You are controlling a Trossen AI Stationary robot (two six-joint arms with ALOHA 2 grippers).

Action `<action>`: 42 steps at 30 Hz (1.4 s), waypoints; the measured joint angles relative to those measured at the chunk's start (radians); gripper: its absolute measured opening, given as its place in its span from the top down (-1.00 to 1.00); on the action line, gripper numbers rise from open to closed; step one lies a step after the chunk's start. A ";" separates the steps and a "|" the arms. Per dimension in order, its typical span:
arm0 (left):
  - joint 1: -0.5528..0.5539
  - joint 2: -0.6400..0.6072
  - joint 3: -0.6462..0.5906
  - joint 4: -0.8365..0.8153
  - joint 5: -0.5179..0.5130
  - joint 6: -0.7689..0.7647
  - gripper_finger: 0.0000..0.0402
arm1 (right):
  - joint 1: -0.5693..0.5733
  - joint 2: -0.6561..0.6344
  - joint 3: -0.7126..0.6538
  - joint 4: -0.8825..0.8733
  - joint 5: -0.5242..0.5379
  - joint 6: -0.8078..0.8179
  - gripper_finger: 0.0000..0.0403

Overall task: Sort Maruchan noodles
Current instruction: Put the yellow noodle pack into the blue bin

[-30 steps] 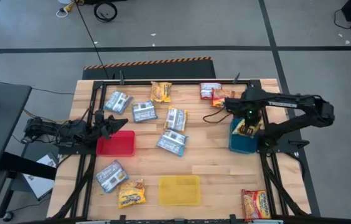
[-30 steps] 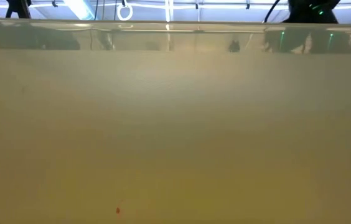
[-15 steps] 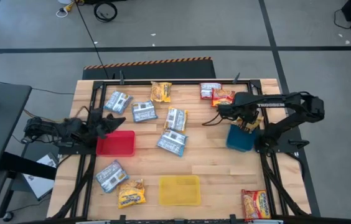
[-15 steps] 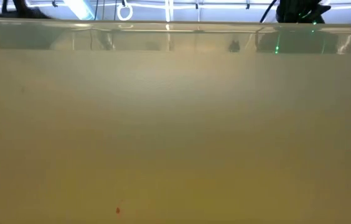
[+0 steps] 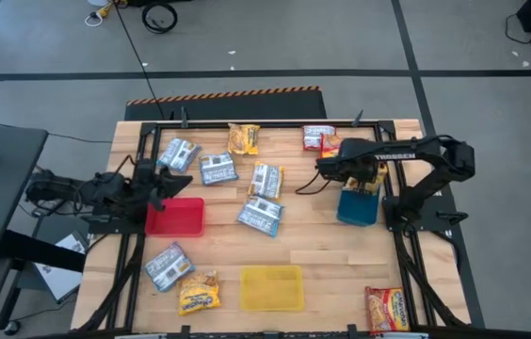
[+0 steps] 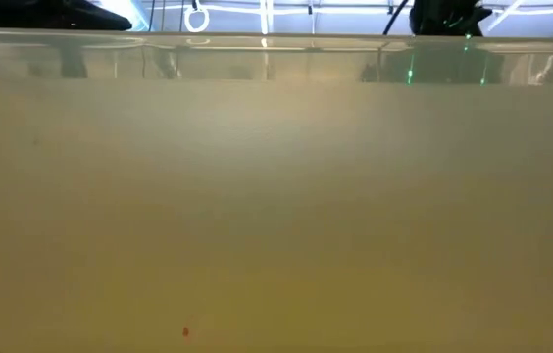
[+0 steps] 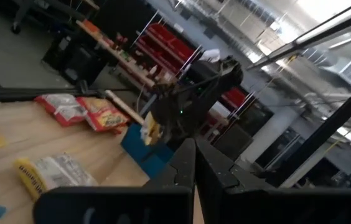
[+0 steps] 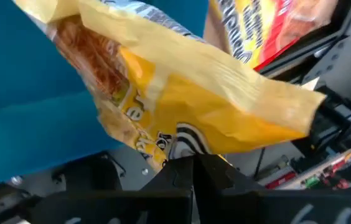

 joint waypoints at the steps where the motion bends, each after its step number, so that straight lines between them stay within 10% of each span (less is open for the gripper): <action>1: 0.000 0.019 0.011 0.000 0.000 -0.004 0.96 | -0.007 0.005 -0.007 0.002 0.000 -0.002 0.99; 16: 0.000 0.226 0.241 -0.199 0.048 0.087 0.96 | -0.030 0.072 -0.017 0.083 0.025 0.161 0.92; 29: 0.000 0.229 0.441 -0.769 0.083 0.043 0.95 | -0.013 -0.043 0.077 0.002 -0.166 0.240 0.40; 38: 0.000 0.229 0.459 -0.806 0.081 0.000 0.94 | 0.046 -0.153 0.010 0.119 -0.458 0.712 0.47; 42: 0.000 0.229 0.459 -0.804 0.084 -0.016 0.94 | 0.065 -0.171 -0.092 0.194 -0.423 0.925 0.57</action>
